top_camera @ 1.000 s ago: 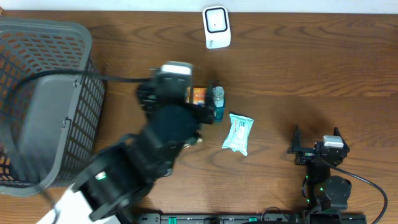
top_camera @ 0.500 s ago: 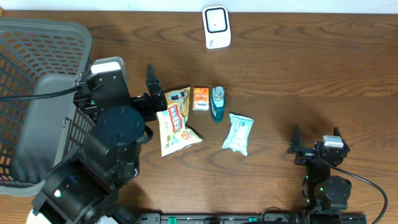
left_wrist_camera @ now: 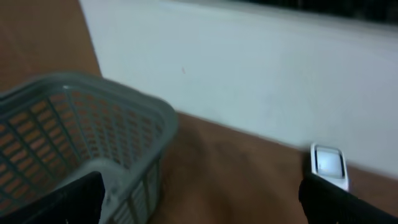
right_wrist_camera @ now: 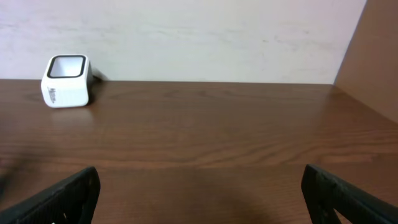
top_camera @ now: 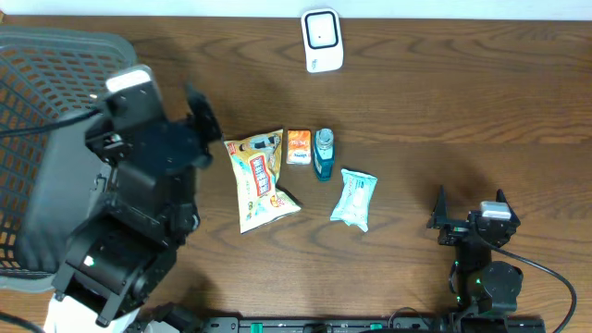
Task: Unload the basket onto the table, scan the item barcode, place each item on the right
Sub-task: 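Withdraw the left gripper back over the basket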
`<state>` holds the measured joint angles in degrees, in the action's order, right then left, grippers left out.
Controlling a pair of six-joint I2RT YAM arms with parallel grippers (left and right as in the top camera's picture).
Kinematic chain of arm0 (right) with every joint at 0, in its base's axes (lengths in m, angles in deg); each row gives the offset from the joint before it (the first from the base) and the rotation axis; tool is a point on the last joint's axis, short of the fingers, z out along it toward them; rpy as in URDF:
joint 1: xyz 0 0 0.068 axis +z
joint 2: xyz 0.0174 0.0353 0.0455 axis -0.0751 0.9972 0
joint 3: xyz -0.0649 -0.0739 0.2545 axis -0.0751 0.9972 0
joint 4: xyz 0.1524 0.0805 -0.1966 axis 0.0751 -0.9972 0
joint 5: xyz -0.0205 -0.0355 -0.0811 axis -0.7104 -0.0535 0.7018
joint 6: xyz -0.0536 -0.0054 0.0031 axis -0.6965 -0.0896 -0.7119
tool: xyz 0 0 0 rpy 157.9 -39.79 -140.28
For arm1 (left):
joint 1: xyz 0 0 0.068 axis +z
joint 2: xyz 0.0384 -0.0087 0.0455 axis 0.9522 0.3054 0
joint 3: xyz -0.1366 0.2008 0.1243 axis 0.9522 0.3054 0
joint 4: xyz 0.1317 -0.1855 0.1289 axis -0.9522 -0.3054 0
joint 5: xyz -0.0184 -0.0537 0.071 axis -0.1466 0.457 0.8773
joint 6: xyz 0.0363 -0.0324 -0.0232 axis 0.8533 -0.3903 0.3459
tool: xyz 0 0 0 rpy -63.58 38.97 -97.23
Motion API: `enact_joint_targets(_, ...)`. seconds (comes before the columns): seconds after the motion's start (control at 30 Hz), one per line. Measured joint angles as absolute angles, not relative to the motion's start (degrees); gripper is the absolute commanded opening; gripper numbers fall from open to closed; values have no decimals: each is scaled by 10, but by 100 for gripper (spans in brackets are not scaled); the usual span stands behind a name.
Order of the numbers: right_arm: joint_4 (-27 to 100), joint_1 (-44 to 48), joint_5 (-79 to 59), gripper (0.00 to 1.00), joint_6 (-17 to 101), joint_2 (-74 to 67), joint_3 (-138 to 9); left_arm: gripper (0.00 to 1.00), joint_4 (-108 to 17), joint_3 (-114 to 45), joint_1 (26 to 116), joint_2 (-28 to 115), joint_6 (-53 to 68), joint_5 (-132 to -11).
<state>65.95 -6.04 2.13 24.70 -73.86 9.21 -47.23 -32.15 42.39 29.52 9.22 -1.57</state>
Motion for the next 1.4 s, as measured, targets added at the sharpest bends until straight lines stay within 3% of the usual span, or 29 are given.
enact_joint_targets(0.47,659,-60,21,99,247,-739,92,100,-206,-321,585,304,207,-15)
enact_joint_targets(0.77,659,-60,21,99,247,-739,92,100,-201,-321,605,300,356,-15)
enact_joint_targets(1.4,659,-60,21,99,247,-739,92,100,-299,-321,606,66,380,-156)
